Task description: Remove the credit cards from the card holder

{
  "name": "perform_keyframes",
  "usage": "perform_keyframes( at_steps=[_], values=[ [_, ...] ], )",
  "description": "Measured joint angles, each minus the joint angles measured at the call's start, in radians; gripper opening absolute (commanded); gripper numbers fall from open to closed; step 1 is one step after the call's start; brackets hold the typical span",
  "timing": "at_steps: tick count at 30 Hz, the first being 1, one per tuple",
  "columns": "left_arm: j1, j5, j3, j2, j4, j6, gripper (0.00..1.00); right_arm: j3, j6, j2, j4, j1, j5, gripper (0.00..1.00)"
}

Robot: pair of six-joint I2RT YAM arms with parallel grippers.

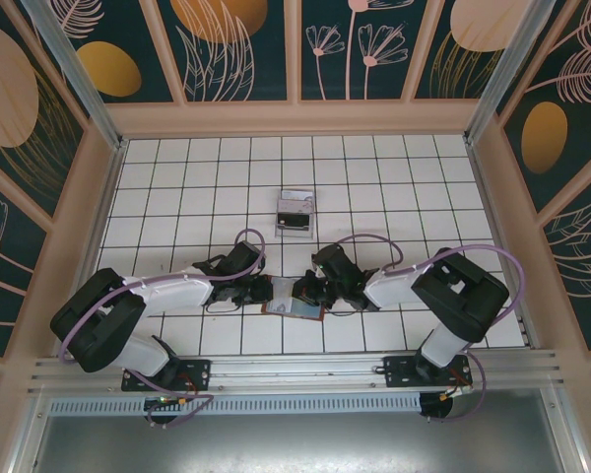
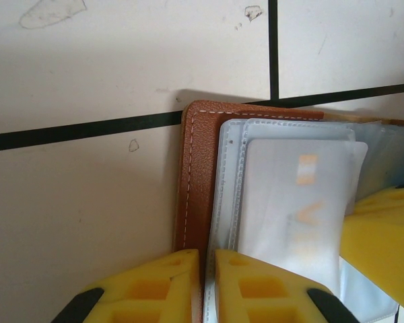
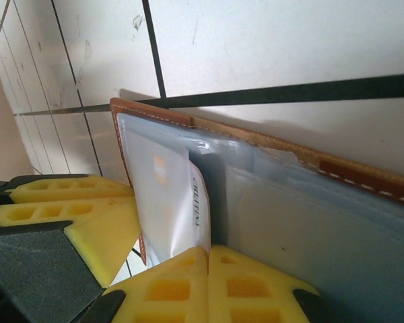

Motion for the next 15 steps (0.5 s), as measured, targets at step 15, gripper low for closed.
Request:
perform_keyframes(
  at_steps=[15],
  values=[
    [-0.002,0.011,0.000,0.015,0.037,0.000,0.16,0.030,-0.055,-0.130,-0.229,-0.006,0.034,0.05]
  ],
)
